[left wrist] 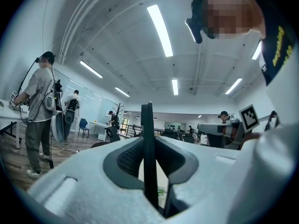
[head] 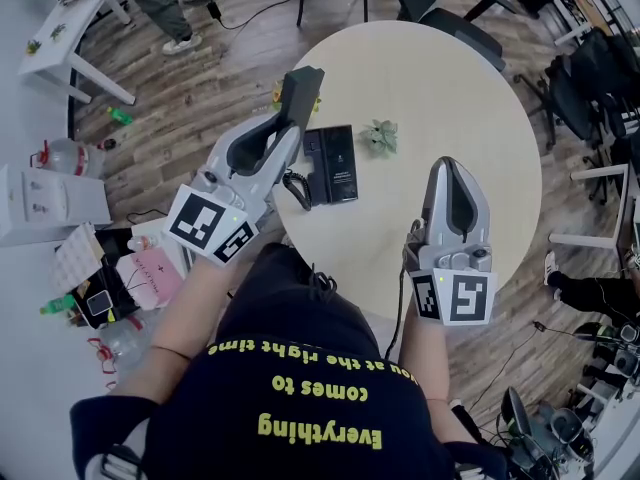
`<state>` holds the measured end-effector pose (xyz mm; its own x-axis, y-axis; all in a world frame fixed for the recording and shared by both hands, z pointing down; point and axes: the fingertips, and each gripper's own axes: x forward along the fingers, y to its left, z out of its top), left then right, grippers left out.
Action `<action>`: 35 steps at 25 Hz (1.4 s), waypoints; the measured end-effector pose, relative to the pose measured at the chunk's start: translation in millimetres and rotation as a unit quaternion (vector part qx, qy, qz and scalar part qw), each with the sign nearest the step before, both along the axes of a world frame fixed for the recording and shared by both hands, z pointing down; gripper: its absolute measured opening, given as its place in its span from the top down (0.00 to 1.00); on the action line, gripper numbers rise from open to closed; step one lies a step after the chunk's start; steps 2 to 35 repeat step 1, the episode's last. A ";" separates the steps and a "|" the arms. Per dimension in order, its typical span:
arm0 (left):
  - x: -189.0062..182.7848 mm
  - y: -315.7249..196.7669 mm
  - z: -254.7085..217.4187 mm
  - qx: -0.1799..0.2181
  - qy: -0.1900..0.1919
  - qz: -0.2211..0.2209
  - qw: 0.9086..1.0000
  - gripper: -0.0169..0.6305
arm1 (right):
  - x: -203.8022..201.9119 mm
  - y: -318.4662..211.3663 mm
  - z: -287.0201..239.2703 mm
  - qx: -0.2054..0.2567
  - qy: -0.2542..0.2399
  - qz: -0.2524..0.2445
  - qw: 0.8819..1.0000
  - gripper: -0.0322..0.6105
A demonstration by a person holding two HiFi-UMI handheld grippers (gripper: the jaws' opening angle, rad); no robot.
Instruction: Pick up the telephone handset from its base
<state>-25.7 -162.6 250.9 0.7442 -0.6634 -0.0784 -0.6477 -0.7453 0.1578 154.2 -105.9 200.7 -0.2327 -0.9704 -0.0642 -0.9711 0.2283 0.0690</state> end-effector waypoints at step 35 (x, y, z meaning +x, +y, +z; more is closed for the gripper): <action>0.1 -0.1 0.6 -0.001 0.000 0.000 1.000 0.86 | 0.2 0.0 0.5 -0.001 0.000 0.000 1.000 0.93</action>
